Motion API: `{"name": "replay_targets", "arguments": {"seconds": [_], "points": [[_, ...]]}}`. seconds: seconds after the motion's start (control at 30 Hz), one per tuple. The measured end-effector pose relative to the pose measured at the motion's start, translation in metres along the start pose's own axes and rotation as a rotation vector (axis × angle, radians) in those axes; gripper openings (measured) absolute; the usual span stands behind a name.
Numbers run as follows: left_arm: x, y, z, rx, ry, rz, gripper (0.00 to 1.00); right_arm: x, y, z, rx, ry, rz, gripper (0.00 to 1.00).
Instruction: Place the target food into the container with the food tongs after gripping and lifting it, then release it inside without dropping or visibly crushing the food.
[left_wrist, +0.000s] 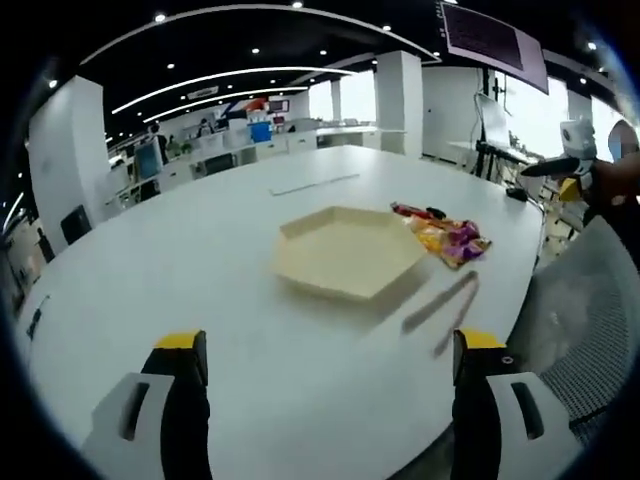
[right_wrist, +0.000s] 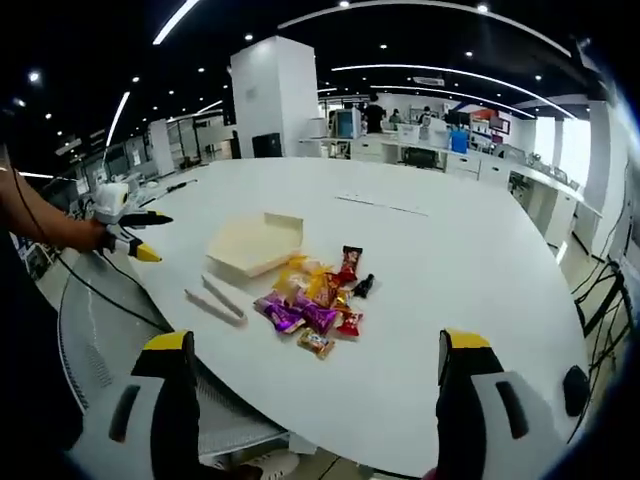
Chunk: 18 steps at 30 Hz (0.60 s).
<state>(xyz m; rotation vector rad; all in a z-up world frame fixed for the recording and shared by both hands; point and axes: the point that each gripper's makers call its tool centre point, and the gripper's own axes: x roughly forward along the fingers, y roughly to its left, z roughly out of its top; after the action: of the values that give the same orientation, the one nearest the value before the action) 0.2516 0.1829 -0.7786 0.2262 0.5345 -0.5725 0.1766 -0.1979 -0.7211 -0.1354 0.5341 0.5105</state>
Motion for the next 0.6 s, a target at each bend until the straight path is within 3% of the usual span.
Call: {"name": "replay_targets", "arguments": {"seconds": [0.13, 0.2, 0.27, 0.4, 0.5, 0.6], "points": [[-0.003, -0.008, 0.004, 0.043, -0.029, -0.008, 0.99, -0.002, 0.006, 0.004, 0.031, -0.020, -0.017, 0.99], [-0.002, -0.014, 0.000, 0.034, -0.010, -0.031, 0.99, 0.000, 0.010, 0.004, 0.041, -0.018, -0.012, 0.99], [-0.002, -0.016, 0.003, 0.044, -0.013, -0.043, 0.99, 0.002, 0.008, 0.001, 0.015, -0.009, -0.030, 0.99], [-0.001, -0.016, 0.010, 0.066, -0.038, -0.041, 0.99, 0.000, 0.005, 0.006, 0.045, -0.013, -0.057, 0.99], [-0.001, -0.012, 0.005, 0.088, -0.014, -0.012, 0.97, -0.001, 0.014, 0.009, 0.038, -0.014, -0.032, 0.99], [0.003, -0.020, 0.004, 0.105, -0.013, -0.048, 0.97, 0.004, 0.016, 0.003, 0.002, 0.003, -0.014, 0.99]]}}
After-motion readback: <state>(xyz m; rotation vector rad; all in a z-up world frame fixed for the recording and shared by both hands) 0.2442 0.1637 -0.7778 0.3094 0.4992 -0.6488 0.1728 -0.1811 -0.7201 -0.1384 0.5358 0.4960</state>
